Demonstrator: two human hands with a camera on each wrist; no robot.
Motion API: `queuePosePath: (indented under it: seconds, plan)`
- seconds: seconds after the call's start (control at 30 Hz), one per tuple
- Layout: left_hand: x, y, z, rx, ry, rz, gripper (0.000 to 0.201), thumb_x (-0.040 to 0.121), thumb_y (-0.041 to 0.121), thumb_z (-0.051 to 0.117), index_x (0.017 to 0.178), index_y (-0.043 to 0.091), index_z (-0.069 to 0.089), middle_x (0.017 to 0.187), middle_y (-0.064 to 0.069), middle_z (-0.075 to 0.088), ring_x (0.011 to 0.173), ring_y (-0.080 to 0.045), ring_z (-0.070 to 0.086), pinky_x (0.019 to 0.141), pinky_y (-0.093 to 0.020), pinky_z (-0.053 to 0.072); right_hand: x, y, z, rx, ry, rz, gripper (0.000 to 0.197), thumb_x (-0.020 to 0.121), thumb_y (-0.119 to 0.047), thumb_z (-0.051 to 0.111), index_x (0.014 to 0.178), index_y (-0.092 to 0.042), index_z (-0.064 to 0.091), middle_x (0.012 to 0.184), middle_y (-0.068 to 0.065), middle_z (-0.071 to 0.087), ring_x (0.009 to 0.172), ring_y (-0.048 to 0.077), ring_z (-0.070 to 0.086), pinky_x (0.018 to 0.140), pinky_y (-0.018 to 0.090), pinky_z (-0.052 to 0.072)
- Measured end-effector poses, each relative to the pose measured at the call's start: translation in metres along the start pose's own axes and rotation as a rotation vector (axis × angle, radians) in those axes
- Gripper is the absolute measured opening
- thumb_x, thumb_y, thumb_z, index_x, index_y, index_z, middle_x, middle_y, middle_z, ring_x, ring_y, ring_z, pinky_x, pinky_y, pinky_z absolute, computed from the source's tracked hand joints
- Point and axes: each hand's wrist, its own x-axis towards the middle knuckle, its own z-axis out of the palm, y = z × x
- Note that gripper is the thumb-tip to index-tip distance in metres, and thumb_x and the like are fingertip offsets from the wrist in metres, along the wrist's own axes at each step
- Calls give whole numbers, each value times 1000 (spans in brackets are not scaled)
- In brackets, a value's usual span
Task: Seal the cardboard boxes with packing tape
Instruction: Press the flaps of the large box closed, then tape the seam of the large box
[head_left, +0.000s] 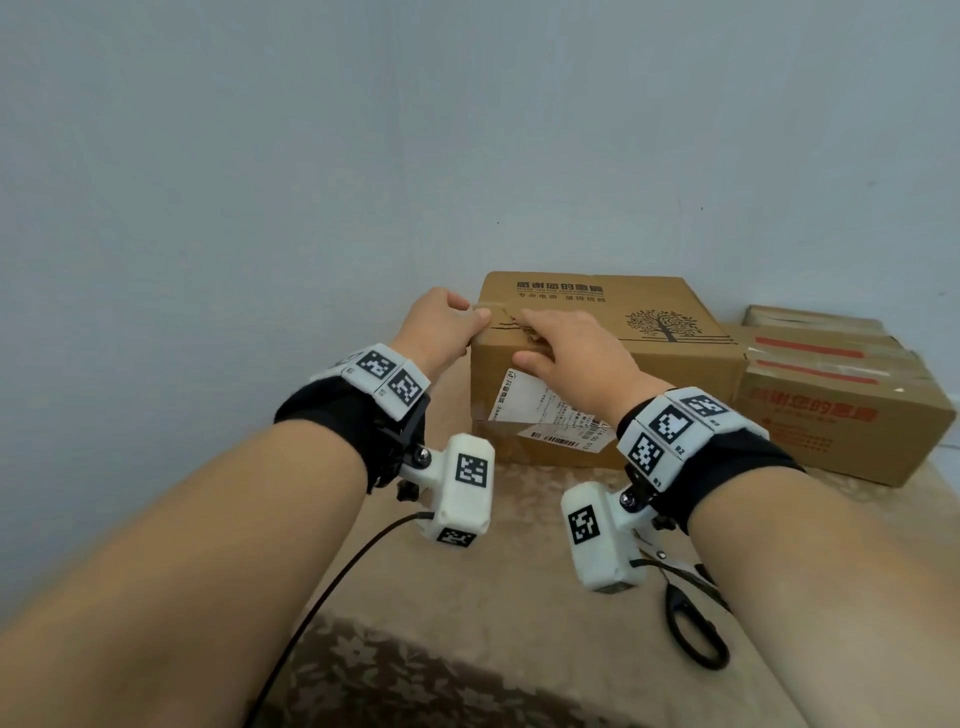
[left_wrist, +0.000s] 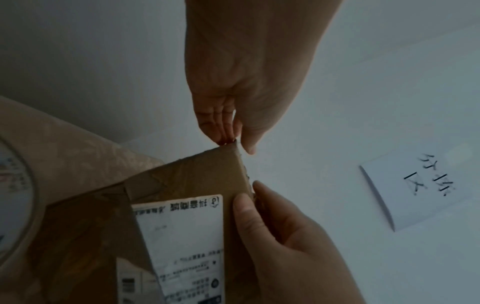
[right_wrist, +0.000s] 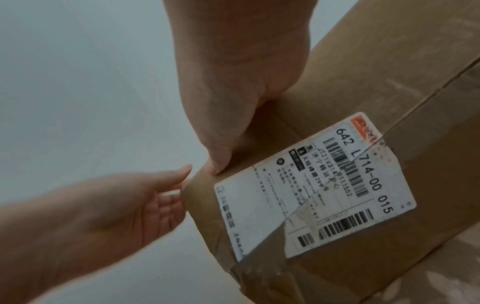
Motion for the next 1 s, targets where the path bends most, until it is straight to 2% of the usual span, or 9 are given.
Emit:
queuePosePath:
  seconds: [0.1,0.2,0.3,0.4,0.57,0.67,0.77,0.87,1.0]
  plan:
    - [-23,1,-13,3,-28,0,30,97,37,51,114,12,49,96,0,57,87,-14,58,78,-28,53,-15,-3,-10,166,155,12,41,97,-25,51,138,-17,48,130,-2,57,123,16,46,106,34,37]
    - [-46,-5,-27,141,-121,74,25,96,35,52,101,11,59,94,-1,61,84,-13,57,81,-30,49,-34,-6,-9,270,334,14,20,96,-16,49,110,-19,63,94,-9,57,86,8,49,79,23,41]
    - [-67,-18,-27,391,-315,126,28,89,39,62,95,12,63,88,2,61,80,-11,56,77,-27,45,-49,-8,6,479,158,98,17,95,-13,51,102,-19,66,82,-11,58,69,4,51,60,17,37]
    - [-81,-39,-17,615,-551,121,29,79,46,71,88,19,66,86,6,64,81,-12,59,73,-27,47,-61,-6,27,518,19,190,18,93,-9,56,103,-16,68,85,-9,61,84,11,57,68,15,40]
    - [-87,-58,-3,943,-708,220,30,87,25,61,66,15,42,70,-1,44,62,-18,39,59,-28,32,-73,-5,27,499,-243,249,28,94,-8,53,118,-12,65,107,0,63,101,15,57,85,23,41]
    - [-83,-41,-13,741,-642,259,22,94,24,56,73,20,50,72,6,50,63,-7,46,57,-20,33,-74,-7,23,585,-246,276,23,95,-27,56,112,-16,66,116,-1,64,109,15,57,95,28,41]
    - [-87,-28,-26,406,-599,209,8,94,23,57,93,15,60,88,1,61,78,-11,54,72,-24,42,-75,-11,23,785,-278,285,29,88,-51,60,97,-25,70,111,-6,68,108,9,60,100,30,44]
    - [-93,-22,-31,339,-564,210,22,95,23,57,103,3,61,93,-10,61,81,-16,53,74,-31,41,-74,-22,15,861,-85,185,16,88,-24,69,103,-17,69,95,-8,68,87,-3,62,83,12,49]
    - [-95,-19,-35,294,-514,180,22,94,23,57,104,4,63,99,-15,66,85,-20,58,79,-39,47,-67,-34,8,807,200,214,2,84,-12,72,83,-13,72,82,8,68,74,18,62,77,37,57]
